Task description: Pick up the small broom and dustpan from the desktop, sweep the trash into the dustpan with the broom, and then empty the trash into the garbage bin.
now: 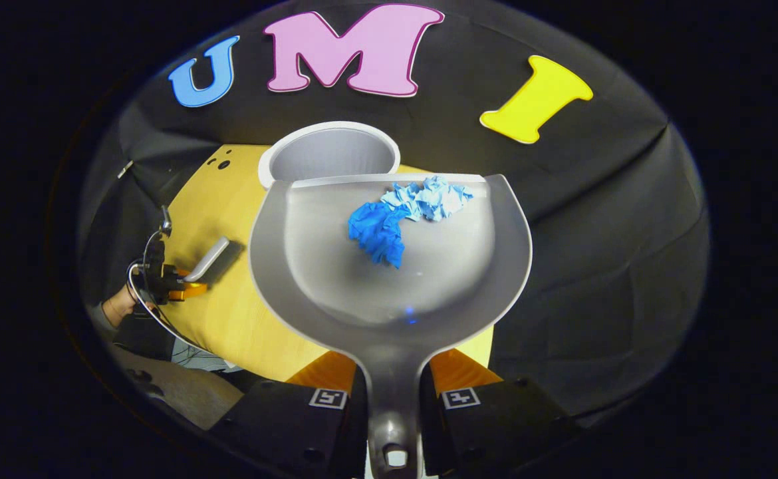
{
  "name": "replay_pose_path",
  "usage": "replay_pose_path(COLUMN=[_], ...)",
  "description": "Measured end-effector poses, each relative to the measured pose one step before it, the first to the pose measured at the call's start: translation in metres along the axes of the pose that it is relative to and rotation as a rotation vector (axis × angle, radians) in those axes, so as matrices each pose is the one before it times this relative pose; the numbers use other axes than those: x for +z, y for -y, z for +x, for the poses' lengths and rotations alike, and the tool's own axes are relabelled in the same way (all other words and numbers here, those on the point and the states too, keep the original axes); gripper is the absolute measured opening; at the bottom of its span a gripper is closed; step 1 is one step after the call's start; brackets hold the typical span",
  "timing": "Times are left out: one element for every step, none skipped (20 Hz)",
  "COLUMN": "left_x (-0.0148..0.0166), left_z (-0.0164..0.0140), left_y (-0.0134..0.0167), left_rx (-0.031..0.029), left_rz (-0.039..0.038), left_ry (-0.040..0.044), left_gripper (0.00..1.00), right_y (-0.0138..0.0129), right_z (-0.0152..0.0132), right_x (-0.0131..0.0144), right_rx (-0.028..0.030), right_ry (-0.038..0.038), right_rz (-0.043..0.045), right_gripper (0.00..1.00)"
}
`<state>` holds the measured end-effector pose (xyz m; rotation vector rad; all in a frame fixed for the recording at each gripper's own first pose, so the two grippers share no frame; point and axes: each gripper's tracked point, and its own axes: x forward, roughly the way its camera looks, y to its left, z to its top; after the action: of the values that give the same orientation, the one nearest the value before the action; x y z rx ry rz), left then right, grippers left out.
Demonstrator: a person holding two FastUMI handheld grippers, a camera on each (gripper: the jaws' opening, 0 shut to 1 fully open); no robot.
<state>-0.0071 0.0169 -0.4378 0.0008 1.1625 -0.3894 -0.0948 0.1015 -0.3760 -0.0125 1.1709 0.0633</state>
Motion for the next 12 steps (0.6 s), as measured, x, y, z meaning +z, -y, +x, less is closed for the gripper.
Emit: replay_pose_path(left_x=[-0.00188,-0.00134,-0.00197,-0.00126,-0.00218,-0.00177,-0.00047,-0.00056,-0.00039,0.00013,0.00063,-0.00019], left_z=[0.00004,-0.00019,-0.00016,0.00023,-0.00088,0.00076,0.00027,0.00051,-0.0003,0.00137,0.00002,-0.00023], left_y=[-0.00075,-0.00081,0.0004,0.00019,0.00102,0.0004,-0.00031,0.00028,-0.00005,0.00083,-0.00179,-0.00188], left_rx=[0.00181,0.00284,0.00068,-0.00163,-0.00332,-0.00258,-0.00212,-0.00176,-0.00291,-0.00179,-0.00061,0.00084], left_rz=[0.00202,0.0036,0.00221,-0.00077,-0.00375,-0.00466,-0.00442,-0.00379,-0.00272,0.00111,0.00264,0.00322], left_ry=[-0.00019,-0.00047,0.00134,-0.00055,-0.00053,-0.00011,-0.00003,-0.00067,-0.00084,0.00083,0.00106,-0.00073], left_gripper=[0.27,0.27,0.27,0.24,0.24,0.29,0.27,0.27,0.27,0.29,0.27,0.3], right_y=[0.00138,0.00244,0.00138,0.00263,0.00077,0.00364,0.00385,0.00398,0.00449,0.00578,0.00564,0.00483], right_z=[-0.00111,-0.00205,-0.00104,0.00019,0.00035,-0.00207,-0.00179,0.0016,-0.00189,-0.00323,-0.00173,-0.00304], right_x=[-0.00023,0.00125,-0.0002,-0.00022,-0.001,0.0007,0.00053,0.00144,-0.00005,0.00107,0.00102,0.00059], right_rx=[-0.00973,-0.01614,-0.01414,-0.01355,-0.00438,-0.00405,-0.00561,-0.00537,-0.01198,-0.01224,-0.01101,-0.00602], right_ry=[-0.00122,-0.00294,-0.00436,-0.00281,-0.00592,-0.00565,-0.00587,-0.00739,-0.00983,-0.01125,-0.01241,-0.01412], right_rz=[-0.01079,-0.02222,-0.02542,-0.02029,-0.01985,-0.01798,-0.01857,-0.01952,-0.02158,-0.02791,-0.02599,-0.02907], right_gripper=[0.37,0.36,0.37,0.37,0.37,0.36,0.36,0.37,0.37,0.37,0.36,0.37])
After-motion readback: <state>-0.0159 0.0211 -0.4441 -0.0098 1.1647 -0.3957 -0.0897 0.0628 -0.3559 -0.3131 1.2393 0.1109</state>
